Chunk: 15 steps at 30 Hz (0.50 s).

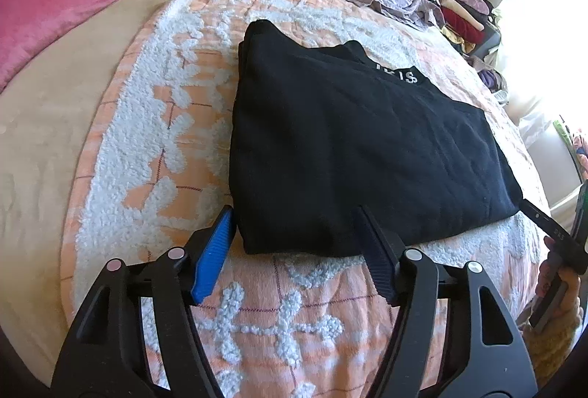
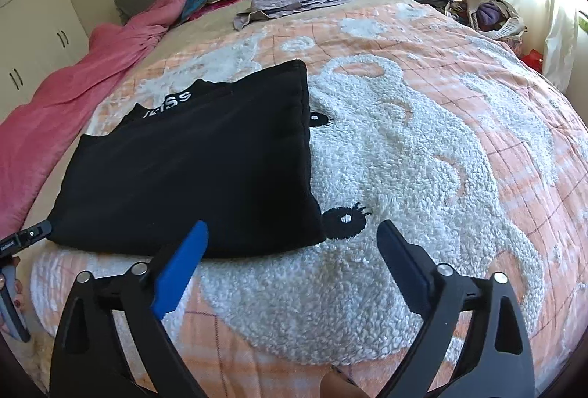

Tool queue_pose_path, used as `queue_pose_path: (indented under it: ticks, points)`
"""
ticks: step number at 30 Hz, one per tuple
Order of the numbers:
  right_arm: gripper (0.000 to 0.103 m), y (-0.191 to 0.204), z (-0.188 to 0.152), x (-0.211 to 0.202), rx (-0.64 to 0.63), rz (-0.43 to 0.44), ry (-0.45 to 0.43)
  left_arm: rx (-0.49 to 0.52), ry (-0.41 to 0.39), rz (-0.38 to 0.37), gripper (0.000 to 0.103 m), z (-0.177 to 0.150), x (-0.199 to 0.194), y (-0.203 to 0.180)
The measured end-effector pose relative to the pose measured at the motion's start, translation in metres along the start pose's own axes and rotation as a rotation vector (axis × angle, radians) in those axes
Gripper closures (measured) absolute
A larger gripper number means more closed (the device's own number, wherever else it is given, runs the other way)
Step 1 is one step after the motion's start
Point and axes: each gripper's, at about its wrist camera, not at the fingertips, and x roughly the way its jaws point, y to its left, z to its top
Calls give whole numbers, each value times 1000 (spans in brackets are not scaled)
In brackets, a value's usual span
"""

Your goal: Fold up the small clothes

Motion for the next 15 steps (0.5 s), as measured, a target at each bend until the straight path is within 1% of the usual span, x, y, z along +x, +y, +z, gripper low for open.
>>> queue_pose_path:
  ticks: [1,3,6,8,10,15]
  points:
    - [7,1,0,-2,-2,6,-1,-1,-4,1,37,0,-2,0]
    - [6,3,-1,-6,-8,5,-10,-1,-9,3,32,-1,-5,-1]
    - [5,5,-1,-10,-9,3,-20,-7,-16,11,21,-2,-8,-1]
    - [5,4,-3,-13,-5,6,-24,-9,-20,14,20,-3,-11,-1]
    - [5,4,-4,-15,-2,4,-26,-9,-22,17,12,-5,-13,-1]
    - [5,5,-9,-21,-3,2,-33,4,-28,14,10,-9,-19,-6]
